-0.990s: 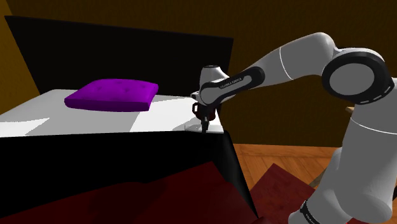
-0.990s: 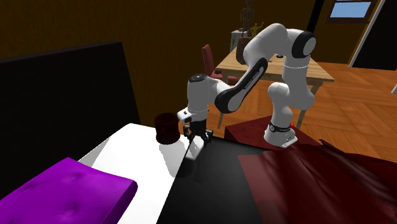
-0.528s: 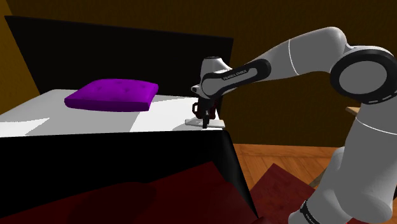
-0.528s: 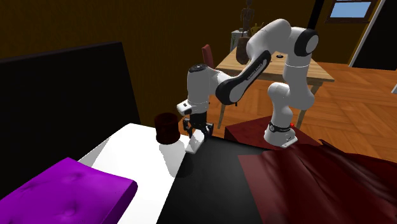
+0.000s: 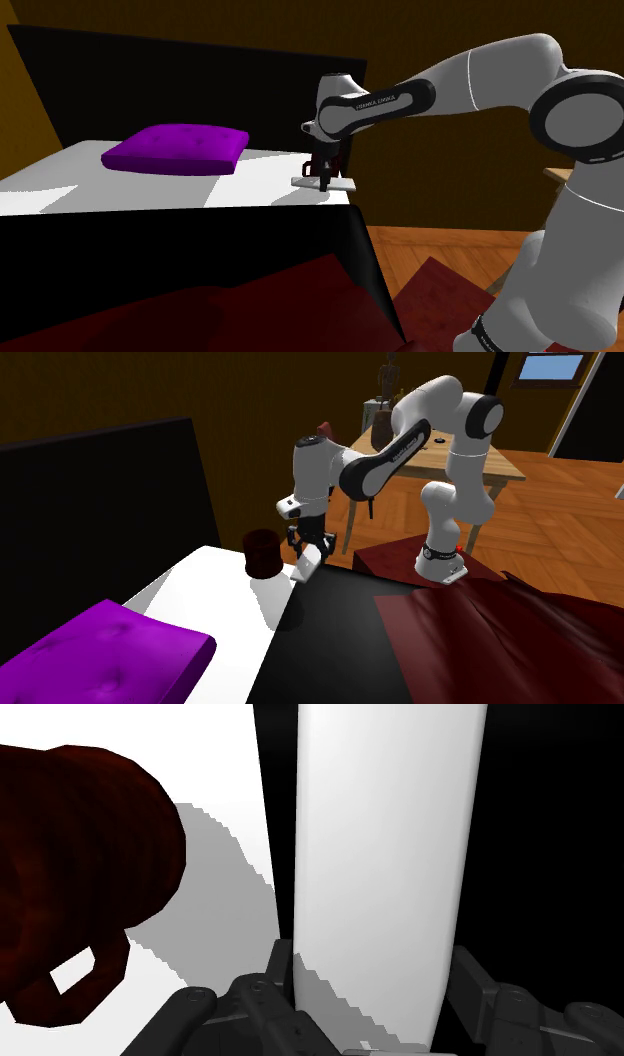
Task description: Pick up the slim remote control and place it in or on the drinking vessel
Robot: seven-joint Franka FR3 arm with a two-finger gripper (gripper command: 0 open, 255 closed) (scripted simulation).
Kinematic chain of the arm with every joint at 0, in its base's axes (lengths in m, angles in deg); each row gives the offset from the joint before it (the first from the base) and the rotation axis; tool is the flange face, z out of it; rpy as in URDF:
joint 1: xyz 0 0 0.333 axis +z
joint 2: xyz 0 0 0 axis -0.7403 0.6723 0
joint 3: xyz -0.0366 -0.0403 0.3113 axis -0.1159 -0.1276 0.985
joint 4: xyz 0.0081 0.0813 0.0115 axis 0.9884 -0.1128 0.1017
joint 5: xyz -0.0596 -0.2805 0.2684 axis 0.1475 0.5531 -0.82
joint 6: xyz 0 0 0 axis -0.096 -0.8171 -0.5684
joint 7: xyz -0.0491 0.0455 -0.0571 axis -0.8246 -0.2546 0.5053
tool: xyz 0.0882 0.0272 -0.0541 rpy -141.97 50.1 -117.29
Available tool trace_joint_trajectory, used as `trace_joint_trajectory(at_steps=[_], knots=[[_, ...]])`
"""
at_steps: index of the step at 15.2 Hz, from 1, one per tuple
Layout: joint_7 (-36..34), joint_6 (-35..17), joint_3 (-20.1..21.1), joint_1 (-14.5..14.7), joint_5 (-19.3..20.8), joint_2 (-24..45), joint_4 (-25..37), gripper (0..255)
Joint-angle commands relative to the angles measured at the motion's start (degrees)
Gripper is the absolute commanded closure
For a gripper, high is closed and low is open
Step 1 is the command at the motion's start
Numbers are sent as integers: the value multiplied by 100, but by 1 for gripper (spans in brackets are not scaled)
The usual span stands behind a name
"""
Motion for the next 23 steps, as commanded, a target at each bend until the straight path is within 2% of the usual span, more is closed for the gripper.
trace_joint_trajectory(at_steps=[1, 17, 23], knots=[[0, 162, -3, -1, 9, -53, 109, 255], [-15, 1286, -6, 4, 43, -254, 1034, 255], [665, 1647, -258, -418, -179, 786, 2420, 255]])
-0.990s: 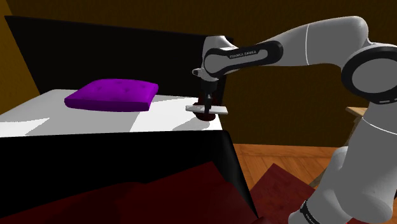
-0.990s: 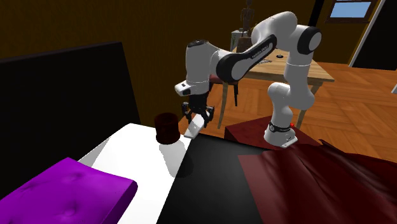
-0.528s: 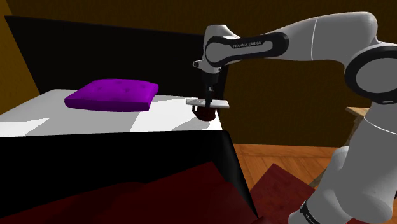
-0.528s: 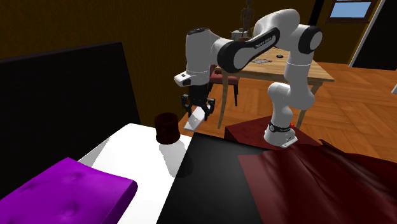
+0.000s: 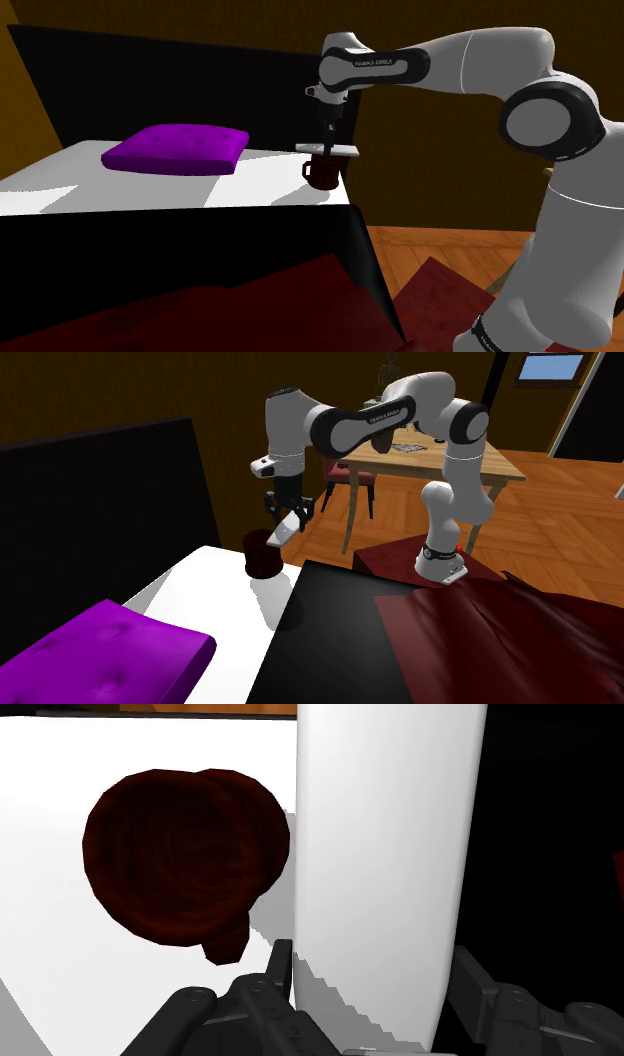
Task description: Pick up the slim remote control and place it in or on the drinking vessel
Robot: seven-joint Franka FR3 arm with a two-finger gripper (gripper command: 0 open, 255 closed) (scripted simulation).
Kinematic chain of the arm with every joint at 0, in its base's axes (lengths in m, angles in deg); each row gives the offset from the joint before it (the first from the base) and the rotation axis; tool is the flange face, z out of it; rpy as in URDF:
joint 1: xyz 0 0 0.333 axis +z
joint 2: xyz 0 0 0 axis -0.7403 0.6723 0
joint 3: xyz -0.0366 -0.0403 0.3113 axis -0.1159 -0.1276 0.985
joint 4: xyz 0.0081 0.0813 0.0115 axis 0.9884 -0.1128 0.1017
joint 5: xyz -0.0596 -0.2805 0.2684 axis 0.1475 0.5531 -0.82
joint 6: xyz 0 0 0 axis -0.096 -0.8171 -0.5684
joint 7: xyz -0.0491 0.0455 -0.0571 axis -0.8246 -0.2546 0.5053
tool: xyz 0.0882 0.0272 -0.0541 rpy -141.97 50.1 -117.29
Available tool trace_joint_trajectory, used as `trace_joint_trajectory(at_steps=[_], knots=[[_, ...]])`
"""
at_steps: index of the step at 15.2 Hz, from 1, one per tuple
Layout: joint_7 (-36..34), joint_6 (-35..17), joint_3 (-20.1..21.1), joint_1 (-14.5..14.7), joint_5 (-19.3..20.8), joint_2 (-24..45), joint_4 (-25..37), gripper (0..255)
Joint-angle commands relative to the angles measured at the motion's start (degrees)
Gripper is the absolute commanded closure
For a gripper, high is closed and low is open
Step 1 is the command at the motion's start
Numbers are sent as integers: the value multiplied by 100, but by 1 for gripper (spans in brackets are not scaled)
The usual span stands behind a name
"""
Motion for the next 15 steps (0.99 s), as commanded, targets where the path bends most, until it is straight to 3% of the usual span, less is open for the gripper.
trace_joint_trajectory(at_steps=[1, 5, 8, 15], knots=[[204, 154, -61, -148, -89, 393, 542, 255], [588, 602, -143, -524, -290, 1296, 1877, 255], [831, 1192, -156, -912, -473, 2267, 3431, 255], [845, 522, -152, -833, -441, 2075, 2567, 255]])
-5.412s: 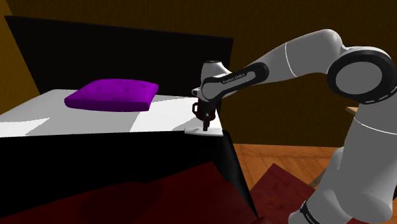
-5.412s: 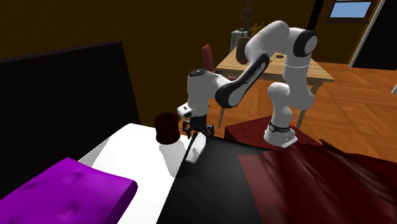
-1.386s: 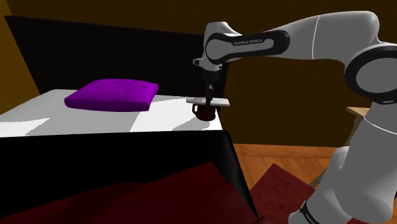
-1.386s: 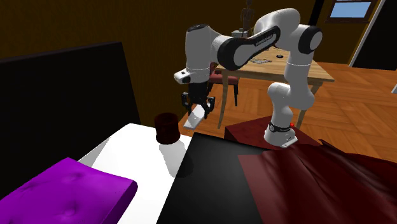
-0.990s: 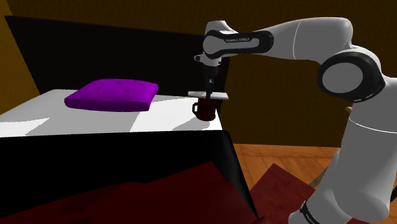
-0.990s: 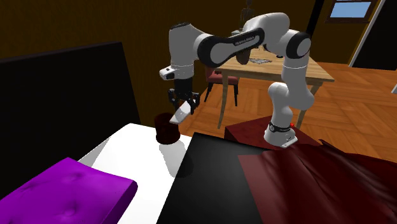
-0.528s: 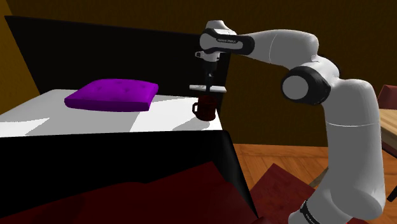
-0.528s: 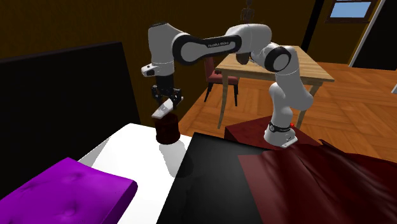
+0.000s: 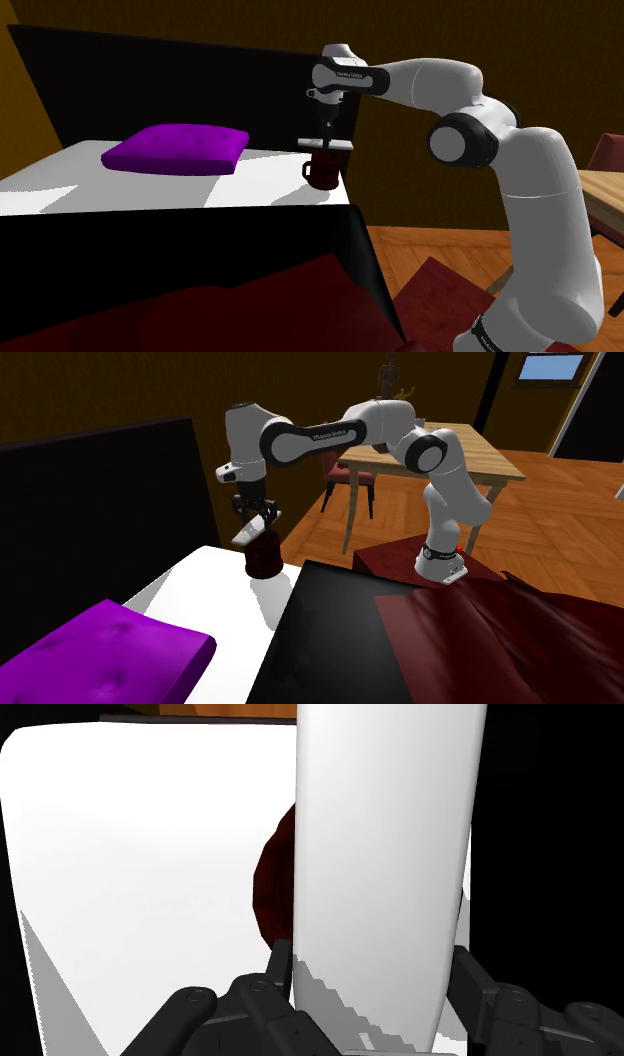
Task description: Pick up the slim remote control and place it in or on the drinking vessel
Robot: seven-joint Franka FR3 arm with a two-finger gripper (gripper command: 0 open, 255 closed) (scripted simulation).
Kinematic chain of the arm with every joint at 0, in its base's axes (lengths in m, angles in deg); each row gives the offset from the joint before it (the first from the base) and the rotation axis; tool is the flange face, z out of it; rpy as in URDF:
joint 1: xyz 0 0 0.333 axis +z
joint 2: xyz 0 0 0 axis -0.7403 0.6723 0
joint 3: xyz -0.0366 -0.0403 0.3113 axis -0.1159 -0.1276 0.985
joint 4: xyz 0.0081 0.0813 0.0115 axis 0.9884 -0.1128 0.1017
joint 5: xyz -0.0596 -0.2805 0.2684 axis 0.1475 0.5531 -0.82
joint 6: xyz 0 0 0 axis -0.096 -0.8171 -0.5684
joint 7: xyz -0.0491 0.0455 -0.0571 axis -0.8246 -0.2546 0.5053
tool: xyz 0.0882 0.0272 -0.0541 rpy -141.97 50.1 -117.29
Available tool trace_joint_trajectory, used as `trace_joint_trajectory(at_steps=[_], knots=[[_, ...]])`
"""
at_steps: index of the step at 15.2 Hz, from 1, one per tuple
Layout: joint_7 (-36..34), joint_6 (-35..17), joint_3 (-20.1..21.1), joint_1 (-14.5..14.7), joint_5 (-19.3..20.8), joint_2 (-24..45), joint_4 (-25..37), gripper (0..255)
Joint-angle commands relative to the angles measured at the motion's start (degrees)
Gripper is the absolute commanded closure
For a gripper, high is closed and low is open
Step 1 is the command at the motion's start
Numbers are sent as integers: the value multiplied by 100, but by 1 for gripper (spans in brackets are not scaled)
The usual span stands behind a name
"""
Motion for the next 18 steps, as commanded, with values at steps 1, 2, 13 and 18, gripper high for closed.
trace_joint_trajectory(at_steps=[1, 2, 13, 18], knots=[[-2, -147, 3, 15, -1, 1, -139, 255], [0, -231, 3, 23, 0, -10, -236, 255], [10, -610, 7, 54, 0, -34, -641, 255], [11, -609, 7, 53, -1, -33, -638, 0]])
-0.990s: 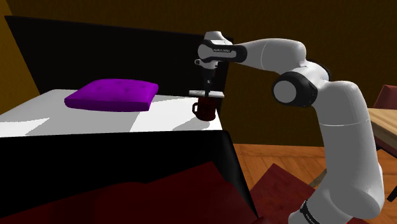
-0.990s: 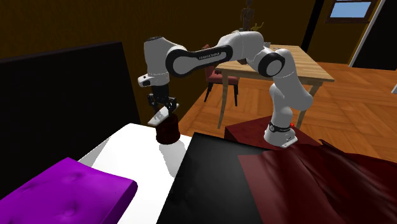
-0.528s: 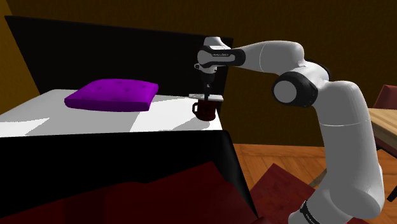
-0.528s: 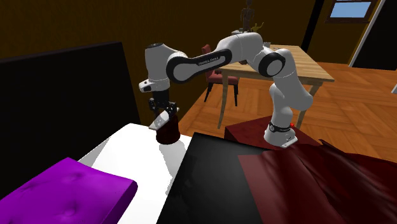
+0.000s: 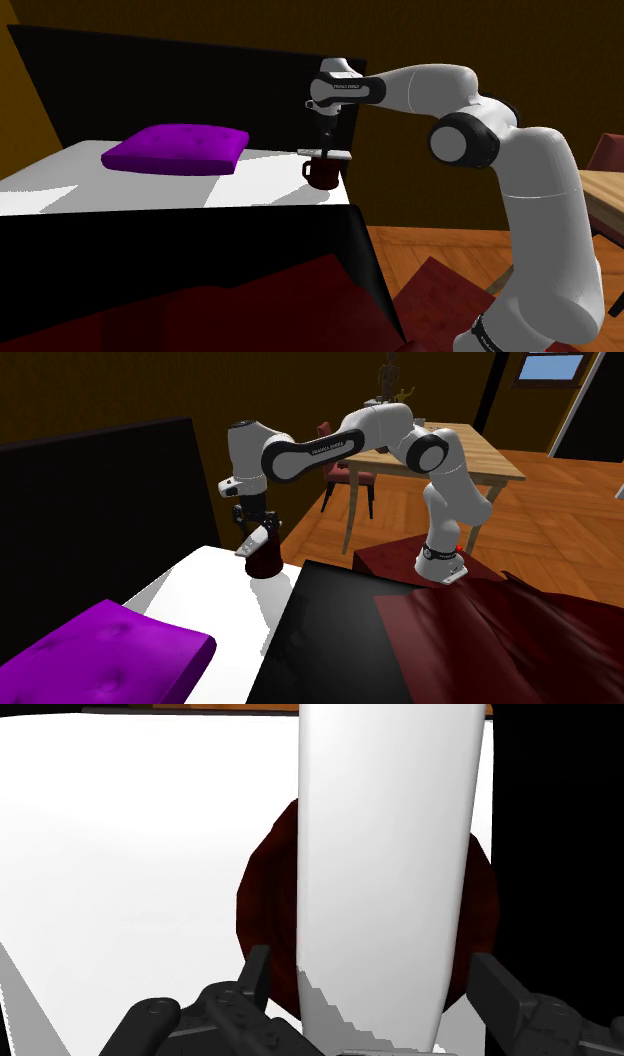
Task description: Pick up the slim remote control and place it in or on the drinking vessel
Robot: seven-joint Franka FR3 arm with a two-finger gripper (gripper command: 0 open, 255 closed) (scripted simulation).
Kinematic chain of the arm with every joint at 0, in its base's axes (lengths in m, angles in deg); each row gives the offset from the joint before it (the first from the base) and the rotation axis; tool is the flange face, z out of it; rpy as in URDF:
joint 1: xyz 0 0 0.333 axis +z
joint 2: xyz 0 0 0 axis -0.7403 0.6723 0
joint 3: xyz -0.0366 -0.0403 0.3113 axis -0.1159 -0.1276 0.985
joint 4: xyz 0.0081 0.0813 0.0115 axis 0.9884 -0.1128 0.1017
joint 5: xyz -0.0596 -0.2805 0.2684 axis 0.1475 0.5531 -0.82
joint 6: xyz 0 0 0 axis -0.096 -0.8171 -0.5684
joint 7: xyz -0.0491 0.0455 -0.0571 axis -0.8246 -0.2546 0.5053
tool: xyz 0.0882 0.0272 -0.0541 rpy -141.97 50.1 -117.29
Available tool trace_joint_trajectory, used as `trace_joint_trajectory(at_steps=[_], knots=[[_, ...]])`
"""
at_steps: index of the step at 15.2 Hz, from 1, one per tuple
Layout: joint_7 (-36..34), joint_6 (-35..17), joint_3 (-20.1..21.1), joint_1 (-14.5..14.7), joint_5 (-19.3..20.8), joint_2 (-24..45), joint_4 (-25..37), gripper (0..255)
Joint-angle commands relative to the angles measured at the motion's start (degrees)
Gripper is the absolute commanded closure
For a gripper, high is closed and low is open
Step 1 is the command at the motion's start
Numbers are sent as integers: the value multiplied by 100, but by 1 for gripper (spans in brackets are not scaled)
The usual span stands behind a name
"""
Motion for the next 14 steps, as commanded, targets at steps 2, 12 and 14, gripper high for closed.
trace_joint_trajectory(at_steps=[2, 12, 14], knots=[[0, 0, 0, 0, 0, 0, 0, 0], [-26, 793, -2, -70, -7, 98, 895, 0], [-26, 792, -2, -70, -7, 97, 893, 0]])
